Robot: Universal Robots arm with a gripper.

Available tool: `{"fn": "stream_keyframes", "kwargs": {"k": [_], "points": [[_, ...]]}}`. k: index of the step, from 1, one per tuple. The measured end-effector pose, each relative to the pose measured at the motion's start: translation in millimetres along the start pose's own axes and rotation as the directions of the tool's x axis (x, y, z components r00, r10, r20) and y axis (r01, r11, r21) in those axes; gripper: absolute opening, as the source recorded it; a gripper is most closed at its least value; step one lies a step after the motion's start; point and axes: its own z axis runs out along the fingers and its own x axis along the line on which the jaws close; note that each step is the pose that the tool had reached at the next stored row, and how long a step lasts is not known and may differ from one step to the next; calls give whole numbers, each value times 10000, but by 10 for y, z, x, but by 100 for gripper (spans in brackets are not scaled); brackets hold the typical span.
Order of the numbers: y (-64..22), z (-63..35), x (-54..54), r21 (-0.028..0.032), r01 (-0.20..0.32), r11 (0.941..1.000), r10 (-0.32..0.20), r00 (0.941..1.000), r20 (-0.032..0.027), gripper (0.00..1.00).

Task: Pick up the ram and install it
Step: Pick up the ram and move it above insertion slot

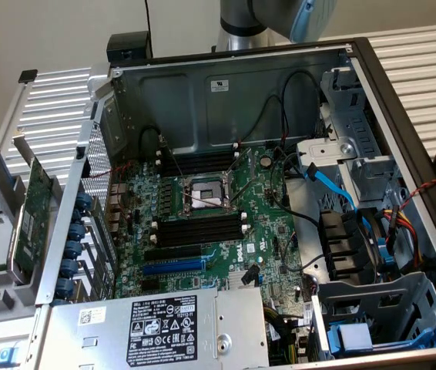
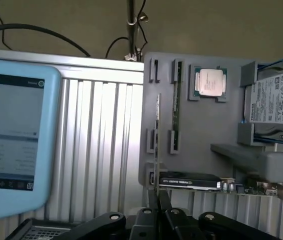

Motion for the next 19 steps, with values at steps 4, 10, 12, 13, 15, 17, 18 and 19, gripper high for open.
{"fn": "stream_keyframes", "kwargs": {"k": [4,10,12,13,15,17,18,19], "points": [[-143,-120,1,1,2,10000,-2,10000,44,13],[-361,-382,-2,5,2,10000,-2,10000,100,13],[-433,-469,-3,5,3,10000,-3,9999,115,13],[-468,-507,-3,5,4,10000,-4,9999,119,13],[-545,-587,-3,2,5,10000,-5,9999,124,13],[-621,-666,-4,0,5,10000,-5,9999,128,13],[-659,-700,-4,-3,5,10000,-5,9999,130,13],[-699,-727,-3,-3,6,10000,-6,9999,130,13]]}}
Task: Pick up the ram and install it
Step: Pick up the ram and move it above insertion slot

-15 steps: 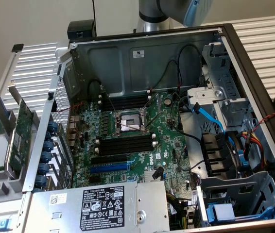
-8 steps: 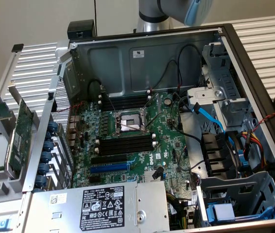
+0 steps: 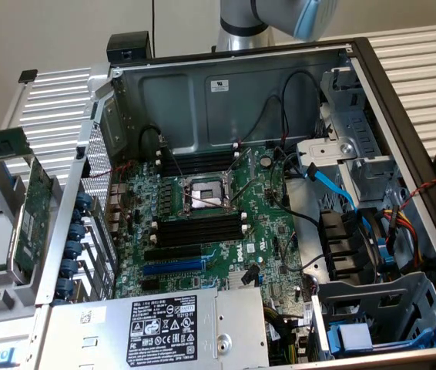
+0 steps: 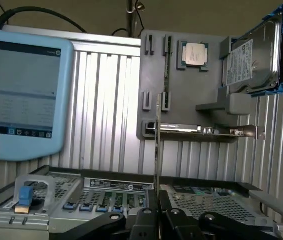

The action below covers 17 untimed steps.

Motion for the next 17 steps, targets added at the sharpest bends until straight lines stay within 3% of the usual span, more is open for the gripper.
{"fn": "stream_keyframes", "kwargs": {"k": [7,17], "points": [[-289,-46,15,-45,-1,10000,1,10000,2,13],[-668,-50,38,-208,-7,9998,7,10000,-1,13]]}}
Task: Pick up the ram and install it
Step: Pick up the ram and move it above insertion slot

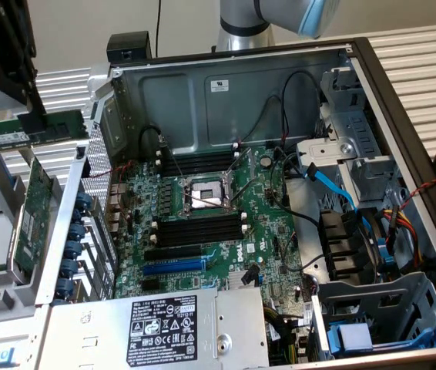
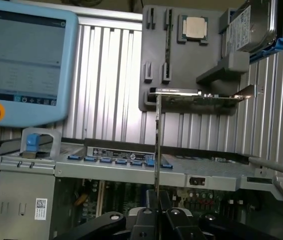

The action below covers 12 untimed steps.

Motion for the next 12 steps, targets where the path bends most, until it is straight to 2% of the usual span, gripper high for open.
{"fn": "stream_keyframes", "kwargs": {"k": [1,3,5,10,12], "points": [[-31,-1,1,-12,-1,10000,1,10000,-25,13],[-82,-1,-3,-26,-3,10000,3,9999,-140,13],[-142,0,-14,-31,-5,10000,4,9998,-211,13],[-301,2,-58,-37,-7,10000,6,9995,-308,13],[-365,3,-81,-39,-7,10000,6,9995,-325,13]]}}
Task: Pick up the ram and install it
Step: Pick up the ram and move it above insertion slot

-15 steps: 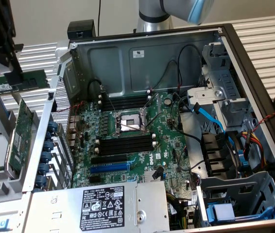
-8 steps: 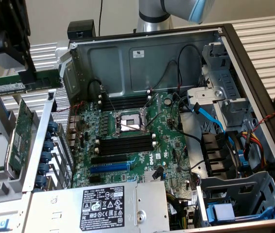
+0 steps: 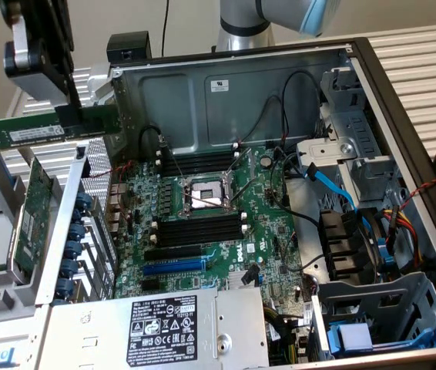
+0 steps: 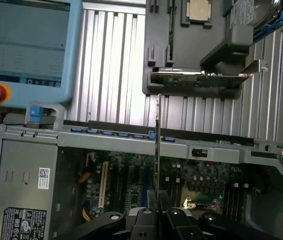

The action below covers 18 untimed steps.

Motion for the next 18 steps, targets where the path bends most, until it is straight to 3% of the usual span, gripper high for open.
{"fn": "stream_keyframes", "kwargs": {"k": [18], "points": [[-599,7,-259,-3,-1,10000,1,10000,-55,13]]}}
